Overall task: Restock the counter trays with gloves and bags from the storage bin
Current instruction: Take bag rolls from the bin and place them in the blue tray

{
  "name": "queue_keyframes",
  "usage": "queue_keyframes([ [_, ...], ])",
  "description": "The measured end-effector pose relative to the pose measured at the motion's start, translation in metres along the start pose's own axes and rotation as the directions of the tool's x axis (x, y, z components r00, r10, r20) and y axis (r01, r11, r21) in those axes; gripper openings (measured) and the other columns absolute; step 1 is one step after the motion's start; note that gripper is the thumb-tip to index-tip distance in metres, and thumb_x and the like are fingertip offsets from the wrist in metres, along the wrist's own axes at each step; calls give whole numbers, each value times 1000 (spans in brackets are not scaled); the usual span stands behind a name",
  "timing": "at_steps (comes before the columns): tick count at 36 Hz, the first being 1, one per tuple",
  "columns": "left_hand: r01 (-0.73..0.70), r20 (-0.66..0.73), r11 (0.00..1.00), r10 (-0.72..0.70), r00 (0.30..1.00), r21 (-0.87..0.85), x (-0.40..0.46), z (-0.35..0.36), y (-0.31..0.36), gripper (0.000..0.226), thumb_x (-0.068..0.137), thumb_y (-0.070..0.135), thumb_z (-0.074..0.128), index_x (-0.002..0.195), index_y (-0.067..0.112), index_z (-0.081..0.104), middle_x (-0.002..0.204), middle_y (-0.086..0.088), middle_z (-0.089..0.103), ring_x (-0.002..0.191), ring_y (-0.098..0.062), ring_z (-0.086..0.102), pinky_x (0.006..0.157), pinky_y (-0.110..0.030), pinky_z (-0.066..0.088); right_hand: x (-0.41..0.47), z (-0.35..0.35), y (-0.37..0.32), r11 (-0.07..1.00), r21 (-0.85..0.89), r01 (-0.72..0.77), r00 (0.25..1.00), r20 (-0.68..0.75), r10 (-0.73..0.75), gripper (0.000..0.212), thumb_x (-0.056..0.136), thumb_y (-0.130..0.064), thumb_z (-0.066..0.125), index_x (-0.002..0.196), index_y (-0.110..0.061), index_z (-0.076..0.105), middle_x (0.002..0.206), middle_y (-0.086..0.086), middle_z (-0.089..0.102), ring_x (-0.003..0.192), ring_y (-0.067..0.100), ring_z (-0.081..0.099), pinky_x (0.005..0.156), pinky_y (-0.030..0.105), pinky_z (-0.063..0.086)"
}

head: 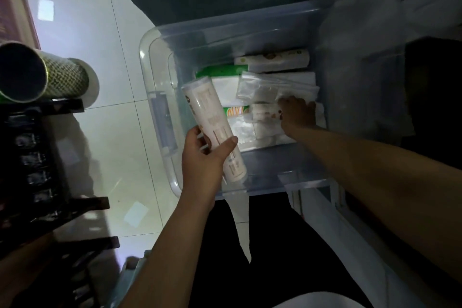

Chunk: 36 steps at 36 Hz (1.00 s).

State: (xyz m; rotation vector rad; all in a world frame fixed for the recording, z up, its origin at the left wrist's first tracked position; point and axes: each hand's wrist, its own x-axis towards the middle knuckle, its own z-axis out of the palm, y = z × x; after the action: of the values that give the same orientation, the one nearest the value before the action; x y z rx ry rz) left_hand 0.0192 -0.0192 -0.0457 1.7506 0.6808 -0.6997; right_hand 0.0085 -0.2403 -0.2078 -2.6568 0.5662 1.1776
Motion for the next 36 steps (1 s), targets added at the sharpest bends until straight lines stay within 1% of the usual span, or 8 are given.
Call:
queue_keyframes([
  [7, -14, 27, 999, 15, 1000, -42, -9, -8, 22, 55, 77, 19, 82, 125, 22, 55, 118, -2, 66, 107, -18, 66, 93, -48, 56, -23, -11, -1, 1000, 21, -10, 1000, -29, 10, 50, 94, -16, 46, 143, -19, 36, 139, 15, 44, 126, 35, 42, 110, 55, 26],
  [11, -32, 8, 999, 33, 999, -33, -27, -21, 38, 57, 77, 18, 82, 127, 21, 55, 118, -3, 66, 108, -19, 66, 94, -51, 55, -58, -32, 1, 972, 234, 37, 980, -199, 11, 41, 89, -19, 55, 129, -15, 49, 126, 15, 54, 110, 38, 54, 98, 50, 43],
  [14, -50, 18, 998, 50, 999, -26, -43, -33, 55, 57, 76, 18, 82, 127, 20, 56, 116, -1, 66, 107, -18, 66, 95, -51, 55, -91, -60, -2, 897, 430, 107, 944, -327, 44, 35, 85, -23, 63, 117, -13, 56, 117, 16, 60, 99, 38, 60, 83, 46, 52],
  [18, -88, 71, 996, 89, 994, -16, -66, -50, 80, 62, 74, 20, 84, 129, 21, 54, 117, -1, 65, 108, -19, 66, 96, -52, 54, -143, -96, -5, 791, 581, 194, 892, -439, 104, 40, 82, -25, 68, 119, -12, 59, 112, 16, 61, 97, 36, 59, 72, 33, 46],
  [21, -140, 138, 990, 139, 981, -5, -82, -63, 95, 66, 72, 22, 86, 129, 22, 53, 116, 2, 65, 107, -18, 66, 95, -51, 55, -189, -120, -6, 716, 650, 255, 851, -503, 154, 39, 76, -30, 71, 112, -19, 61, 101, 10, 63, 93, 30, 61, 74, 36, 50],
  [25, -191, 262, 982, 182, 948, 10, -94, -77, 107, 67, 70, 27, 87, 128, 25, 53, 117, 3, 64, 107, -20, 66, 94, -50, 55, -253, -137, -13, 584, 751, 309, 829, -513, 222, 46, 74, -36, 76, 117, -28, 62, 106, 4, 66, 92, 22, 66, 83, 40, 55],
  [29, -211, 461, 977, 176, 870, 25, -98, -90, 117, 68, 71, 25, 86, 131, 26, 53, 121, -1, 65, 106, -20, 67, 88, -43, 58, -316, -133, -28, 478, 815, 328, 783, -517, 344, 54, 73, -38, 78, 124, -30, 62, 111, -4, 65, 95, 9, 65, 84, 28, 54],
  [36, -311, 770, 945, 125, 626, 100, -109, -104, 116, 49, 71, 22, 86, 110, 38, 60, 105, 6, 72, 93, -14, 73, 80, -41, 59, -411, -77, -80, 199, 918, 344, 670, -388, 633, 48, 76, -23, 81, 121, -28, 65, 111, -4, 70, 98, 9, 68, 85, 35, 57],
])
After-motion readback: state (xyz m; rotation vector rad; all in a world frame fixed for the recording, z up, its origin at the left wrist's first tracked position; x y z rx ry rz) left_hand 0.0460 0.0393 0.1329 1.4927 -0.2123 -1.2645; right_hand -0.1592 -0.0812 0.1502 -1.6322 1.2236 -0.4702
